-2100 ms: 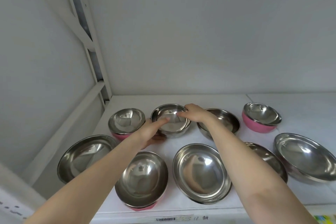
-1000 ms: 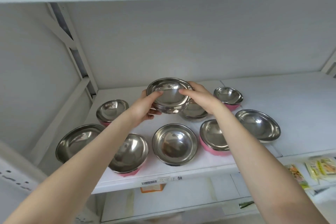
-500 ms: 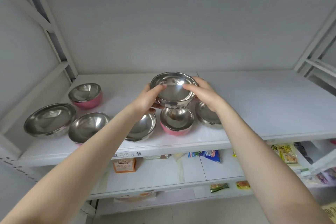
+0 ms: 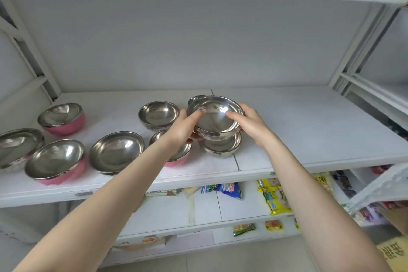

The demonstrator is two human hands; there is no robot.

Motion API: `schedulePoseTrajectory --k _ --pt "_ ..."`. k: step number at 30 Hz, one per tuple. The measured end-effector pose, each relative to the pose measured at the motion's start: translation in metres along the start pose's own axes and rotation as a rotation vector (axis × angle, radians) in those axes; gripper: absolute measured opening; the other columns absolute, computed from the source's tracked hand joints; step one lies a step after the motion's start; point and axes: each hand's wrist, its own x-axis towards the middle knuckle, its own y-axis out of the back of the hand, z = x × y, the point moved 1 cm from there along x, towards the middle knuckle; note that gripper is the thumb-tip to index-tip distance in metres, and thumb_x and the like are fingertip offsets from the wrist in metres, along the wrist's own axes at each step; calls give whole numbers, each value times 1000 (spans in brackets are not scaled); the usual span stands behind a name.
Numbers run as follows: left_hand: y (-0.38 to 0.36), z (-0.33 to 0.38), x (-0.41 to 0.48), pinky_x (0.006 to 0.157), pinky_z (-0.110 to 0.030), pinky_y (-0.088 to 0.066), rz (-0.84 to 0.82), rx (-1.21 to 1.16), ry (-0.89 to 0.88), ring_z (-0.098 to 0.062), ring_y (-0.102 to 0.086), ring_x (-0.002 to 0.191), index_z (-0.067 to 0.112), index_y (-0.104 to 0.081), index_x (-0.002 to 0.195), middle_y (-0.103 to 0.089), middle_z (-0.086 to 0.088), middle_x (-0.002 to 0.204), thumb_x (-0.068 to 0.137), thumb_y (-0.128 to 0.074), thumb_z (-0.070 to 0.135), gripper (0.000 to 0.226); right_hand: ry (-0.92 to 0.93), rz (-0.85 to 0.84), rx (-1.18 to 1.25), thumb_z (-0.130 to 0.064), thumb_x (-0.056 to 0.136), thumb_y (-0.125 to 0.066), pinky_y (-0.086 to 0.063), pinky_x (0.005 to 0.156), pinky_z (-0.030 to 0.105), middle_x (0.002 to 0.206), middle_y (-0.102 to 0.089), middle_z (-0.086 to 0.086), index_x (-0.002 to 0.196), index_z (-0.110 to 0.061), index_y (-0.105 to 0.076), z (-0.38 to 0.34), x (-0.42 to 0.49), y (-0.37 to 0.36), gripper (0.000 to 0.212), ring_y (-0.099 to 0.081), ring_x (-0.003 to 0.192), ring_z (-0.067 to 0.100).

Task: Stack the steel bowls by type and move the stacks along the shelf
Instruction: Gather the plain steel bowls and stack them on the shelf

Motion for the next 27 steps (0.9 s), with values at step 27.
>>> schedulePoseTrajectory --k 27 --pt "-55 -43 47 101 -38 -40 210 469 107 -38 -44 128 0 -36 140 -31 -18 144 88 -57 54 78 4 -40 -281 -40 79 -62 -44 80 29 97 -64 7 89 -23 -68 86 40 10 21 -53 109 20"
